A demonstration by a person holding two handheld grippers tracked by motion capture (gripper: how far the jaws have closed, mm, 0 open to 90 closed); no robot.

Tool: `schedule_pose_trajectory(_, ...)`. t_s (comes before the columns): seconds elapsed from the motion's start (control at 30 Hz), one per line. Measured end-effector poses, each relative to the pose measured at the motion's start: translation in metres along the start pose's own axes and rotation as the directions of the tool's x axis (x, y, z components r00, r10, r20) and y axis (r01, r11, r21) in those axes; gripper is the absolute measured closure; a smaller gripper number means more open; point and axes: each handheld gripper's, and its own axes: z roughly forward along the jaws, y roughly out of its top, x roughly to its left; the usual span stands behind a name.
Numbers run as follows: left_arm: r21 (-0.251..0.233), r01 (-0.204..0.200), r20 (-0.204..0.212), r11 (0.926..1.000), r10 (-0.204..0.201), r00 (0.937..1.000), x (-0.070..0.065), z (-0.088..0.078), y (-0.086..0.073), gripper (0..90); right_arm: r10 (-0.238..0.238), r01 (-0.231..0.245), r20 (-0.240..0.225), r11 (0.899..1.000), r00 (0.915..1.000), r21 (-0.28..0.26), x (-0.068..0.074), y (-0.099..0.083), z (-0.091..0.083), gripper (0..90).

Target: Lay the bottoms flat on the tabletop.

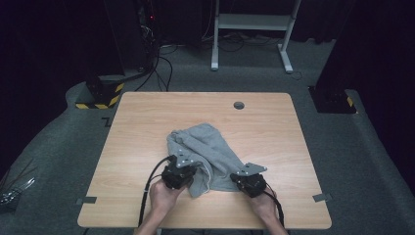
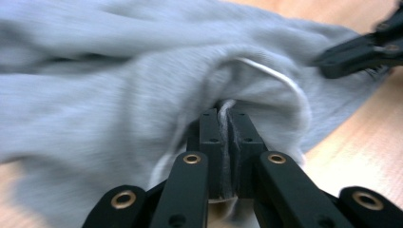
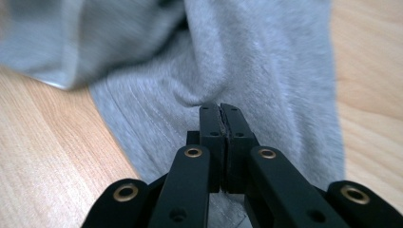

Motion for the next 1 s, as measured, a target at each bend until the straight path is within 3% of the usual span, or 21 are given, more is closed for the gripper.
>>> schedule_pose_trajectory(0.23, -0.006, 0.076, -0.081, 0.9971, -0.076, 0.9939, 0.036, -0.021, -0.016, 85.8, 0.029, -0.028, 0.036, 0.999, 0.9989, -0.023, -0.015, -0.006, -0.019, 88.6)
schedule_pose_trajectory(0.37, 0.039, 0.157, -0.112, 0.9869, -0.152, 0.9821, 0.053, -0.017, -0.032, 84.8, 0.044, -0.044, 0.043, 0.999, 0.9981, -0.009, -0.019, -0.01, -0.021, 88.4)
schedule_pose_trajectory(0.47, 0.021, 0.157, -0.1, 0.9875, -0.154, 0.983, 0.048, -0.019, -0.036, 76.4, 0.046, -0.046, 0.033, 0.999, 0.9984, -0.004, -0.017, -0.011, -0.018, 86.2)
schedule_pose_trajectory(0.53, -0.007, 0.144, -0.063, 0.9896, -0.144, 0.9876, 0.04, -0.023, -0.034, 59.3, 0.049, -0.049, 0.023, 0.999, 0.9985, -0.024, -0.013, -0.009, -0.017, 79.2)
schedule_pose_trajectory(0.6, -0.02, 0.109, -0.035, 0.9938, -0.11, 0.9933, 0.028, -0.026, -0.029, 56.0, 0.05, -0.05, 0.016, 0.998, 0.9986, -0.032, -0.012, -0.008, -0.017, 77.5)
schedule_pose_trajectory(0.67, -0.013, 0.086, -0.014, 0.9962, -0.086, 0.9962, 0.019, -0.025, -0.026, 50.5, 0.048, -0.047, 0.006, 0.998, 0.9988, -0.042, -0.009, -0.005, -0.015, 74.2)
schedule_pose_trajectory(0.73, 0.034, 0.067, 0.001, 0.9972, -0.067, 0.9978, 0.007, -0.014, -0.024, 44.7, 0.034, -0.035, -0.013, 0.998, 0.9993, -0.044, -0.001, 0.0, -0.008, 70.0)
schedule_pose_trajectory(0.9, 0.077, 0.076, 0.011, 0.9941, -0.077, 0.997, 0.001, 0.006, -0.025, 43.6, 0.024, -0.025, -0.017, 0.999, 0.9996, -0.026, 0.007, 0.005, 0.004, 60.7)
schedule_pose_trajectory(1.0, 0.096, 0.049, -0.005, 0.9942, -0.049, 0.9988, 0.0, 0.015, -0.024, 54.3, 0.02, -0.02, -0.009, 1.0, 0.9997, -0.006, 0.01, 0.008, 0.014, 57.2)
